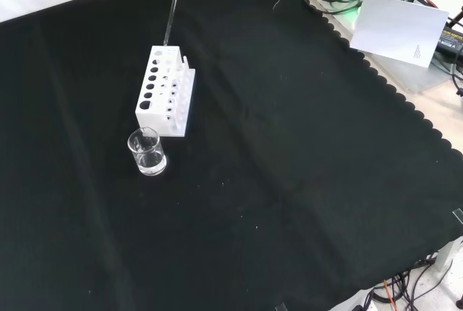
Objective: Put the glass rod back on the white test tube rack.
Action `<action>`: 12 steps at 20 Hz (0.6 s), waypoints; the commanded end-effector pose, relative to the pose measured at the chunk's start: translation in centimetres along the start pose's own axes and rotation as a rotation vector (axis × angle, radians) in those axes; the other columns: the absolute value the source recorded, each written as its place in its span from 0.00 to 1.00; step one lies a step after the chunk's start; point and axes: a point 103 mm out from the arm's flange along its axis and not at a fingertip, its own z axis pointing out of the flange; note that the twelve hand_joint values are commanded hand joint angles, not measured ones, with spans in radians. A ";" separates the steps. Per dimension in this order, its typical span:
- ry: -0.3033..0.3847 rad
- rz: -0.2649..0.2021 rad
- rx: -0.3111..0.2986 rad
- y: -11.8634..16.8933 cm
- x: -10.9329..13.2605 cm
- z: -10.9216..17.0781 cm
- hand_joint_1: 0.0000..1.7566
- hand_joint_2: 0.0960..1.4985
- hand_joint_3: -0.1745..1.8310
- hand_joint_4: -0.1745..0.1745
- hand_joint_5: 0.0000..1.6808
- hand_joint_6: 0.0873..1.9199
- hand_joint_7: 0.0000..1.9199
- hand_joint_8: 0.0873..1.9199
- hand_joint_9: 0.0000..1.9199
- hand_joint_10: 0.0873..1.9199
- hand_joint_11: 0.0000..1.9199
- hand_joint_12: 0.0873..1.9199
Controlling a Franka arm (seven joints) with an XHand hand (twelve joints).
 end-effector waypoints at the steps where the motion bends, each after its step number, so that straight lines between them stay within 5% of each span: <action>1: 0.002 -0.013 0.014 0.1 0.5 0.7 0.70 0.23 0.60 0.00 0.82 0.32 0.85 0.48 1.00 0.31 0.80 0.53; 12: 0.007 -0.027 0.047 0.2 0.4 2.4 0.70 0.23 0.60 0.00 0.82 0.32 0.85 0.48 1.00 0.31 0.80 0.53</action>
